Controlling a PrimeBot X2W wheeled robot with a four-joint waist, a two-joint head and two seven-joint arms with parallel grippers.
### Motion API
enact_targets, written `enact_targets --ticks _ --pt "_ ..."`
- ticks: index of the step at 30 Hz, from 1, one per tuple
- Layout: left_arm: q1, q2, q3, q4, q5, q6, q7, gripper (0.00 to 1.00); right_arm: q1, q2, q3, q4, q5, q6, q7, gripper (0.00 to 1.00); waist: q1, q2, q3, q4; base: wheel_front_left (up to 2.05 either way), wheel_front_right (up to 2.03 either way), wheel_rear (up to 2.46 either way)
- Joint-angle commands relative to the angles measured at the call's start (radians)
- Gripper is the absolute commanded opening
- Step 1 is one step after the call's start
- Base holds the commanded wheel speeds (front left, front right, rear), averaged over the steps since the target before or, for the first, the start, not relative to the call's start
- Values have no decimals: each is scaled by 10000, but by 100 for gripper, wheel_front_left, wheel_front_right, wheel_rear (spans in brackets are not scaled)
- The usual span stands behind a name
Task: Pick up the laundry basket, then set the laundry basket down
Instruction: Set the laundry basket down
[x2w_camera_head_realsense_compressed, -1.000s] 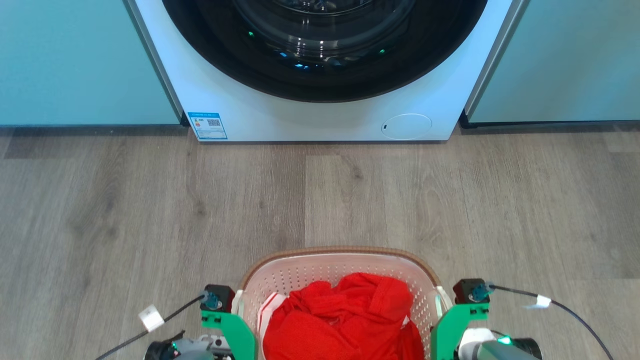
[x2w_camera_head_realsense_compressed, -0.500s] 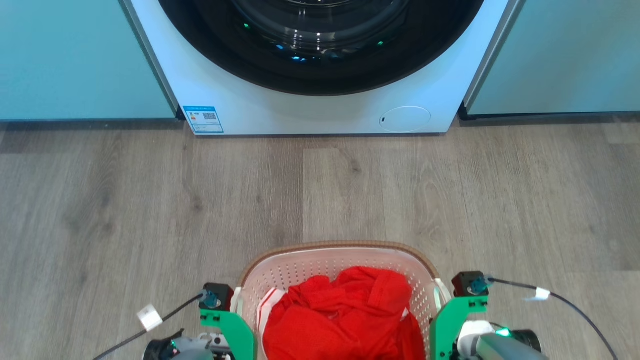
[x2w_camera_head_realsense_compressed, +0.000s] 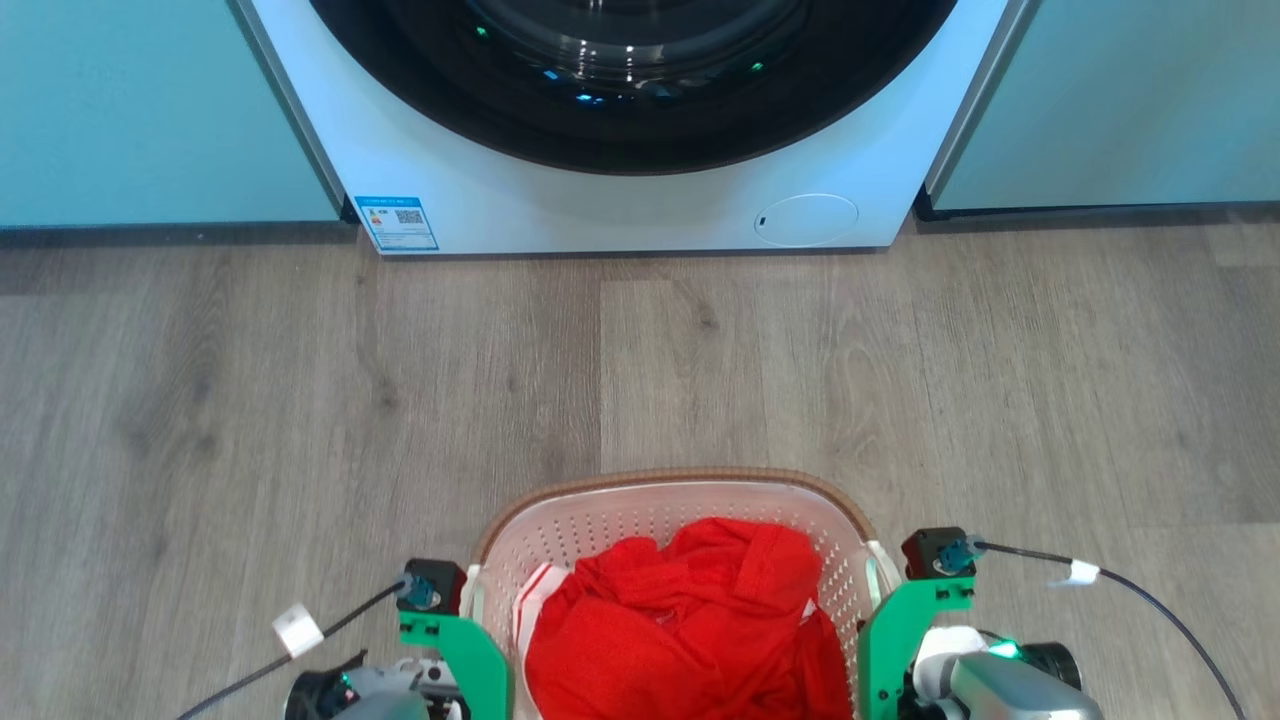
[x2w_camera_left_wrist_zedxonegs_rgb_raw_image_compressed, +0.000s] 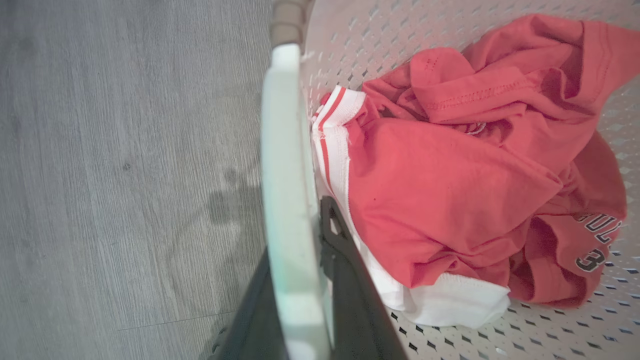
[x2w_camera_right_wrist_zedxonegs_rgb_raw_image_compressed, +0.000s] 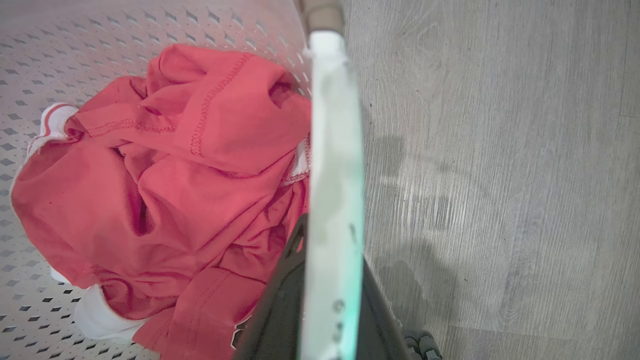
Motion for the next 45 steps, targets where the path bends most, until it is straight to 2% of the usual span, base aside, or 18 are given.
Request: enact_targets --ticks 1,12,25,37,45 --pt "-384 212 45 42 -30 5 -76 0 -341 -70 105 -91 34 40 -260 0 -1 0 10 -6 0 0 0" --pt "-907 212 39 52 -52 12 -272 0 -884 -70 357 -45 144 40 -441 0 -1 0 743 -108 0 0 0" --pt "-2995 212 158 104 18 83 -801 0 -3153 -70 385 201 -160 40 -943 0 -1 0 3411 -141 0 0 0" --pt "-4751 212 105 -1290 66 1720 -645 0 -4785 -251 136 294 -417 40 -1253 0 -1 0 5536 23 0 0 0" --pt "-5287 212 54 -2274 204 2564 -381 0 -5137 -478 21 299 -540 40 -1338 0 -1 0 6279 219 0 0 0"
